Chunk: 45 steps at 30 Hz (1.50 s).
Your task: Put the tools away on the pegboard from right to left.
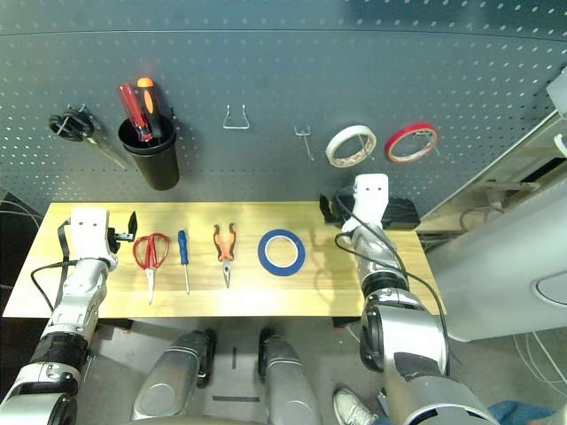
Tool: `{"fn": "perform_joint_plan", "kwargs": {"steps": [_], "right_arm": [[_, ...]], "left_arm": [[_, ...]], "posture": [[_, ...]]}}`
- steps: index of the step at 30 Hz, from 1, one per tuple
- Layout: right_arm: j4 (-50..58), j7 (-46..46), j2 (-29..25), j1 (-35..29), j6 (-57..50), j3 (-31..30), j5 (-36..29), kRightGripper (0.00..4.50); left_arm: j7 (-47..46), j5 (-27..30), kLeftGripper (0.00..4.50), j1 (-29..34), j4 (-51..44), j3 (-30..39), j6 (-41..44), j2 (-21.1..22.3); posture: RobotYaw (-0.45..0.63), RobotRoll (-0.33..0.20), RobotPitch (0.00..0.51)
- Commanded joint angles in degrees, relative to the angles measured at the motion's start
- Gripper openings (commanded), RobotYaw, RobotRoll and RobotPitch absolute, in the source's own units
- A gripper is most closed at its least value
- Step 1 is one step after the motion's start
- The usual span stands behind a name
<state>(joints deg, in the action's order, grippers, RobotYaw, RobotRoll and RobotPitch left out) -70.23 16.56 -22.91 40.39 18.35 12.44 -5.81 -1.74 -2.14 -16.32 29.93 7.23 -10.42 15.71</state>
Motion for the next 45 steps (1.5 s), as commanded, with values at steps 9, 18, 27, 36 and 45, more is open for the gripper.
{"fn": "perform_joint_plan", "kwargs": {"steps": [9, 18, 27, 36, 45], "right_arm": [[2.55, 0.86, -1.79, -1.41, -4.22, 2.6, -2.51, 4.5], [17.84, 6.37, 4.15, -5.45, -27.44, -2.1, -3.19, 4.5], [23.19, 4.54, 6.59, -7.07, -36.56, -4.7, -1.86, 4.5], [23.79, 4.23, 7.13, -8.13, -40.97, -7.37, -0.7, 4.5], [22.6, 2.0, 7.12, -8.17, -45.32, -9.58, 2.1, 3.86]], "left_arm": [[6.2, -0.36, 4.47, 1.03, -2.32, -3.83, 1.26, -0.76], [17.03, -1.97, 4.47, 4.32, -11.33, -12.36, 7.03, -0.32], [21.93, -4.82, 4.47, 4.61, -16.46, -18.37, 7.26, -0.13], [26.15, -6.92, 4.47, 5.52, -22.62, -23.69, 9.56, 0.03], [28.04, -7.27, 4.5, 6.53, -25.11, -26.45, 7.16, -0.37]], "posture": [[0.15, 0.0, 0.212], [0.16, 0.0, 0.241], [0.18, 0.0, 0.284], [0.22, 0.0, 0.356], [0.22, 0.0, 0.361]]}}
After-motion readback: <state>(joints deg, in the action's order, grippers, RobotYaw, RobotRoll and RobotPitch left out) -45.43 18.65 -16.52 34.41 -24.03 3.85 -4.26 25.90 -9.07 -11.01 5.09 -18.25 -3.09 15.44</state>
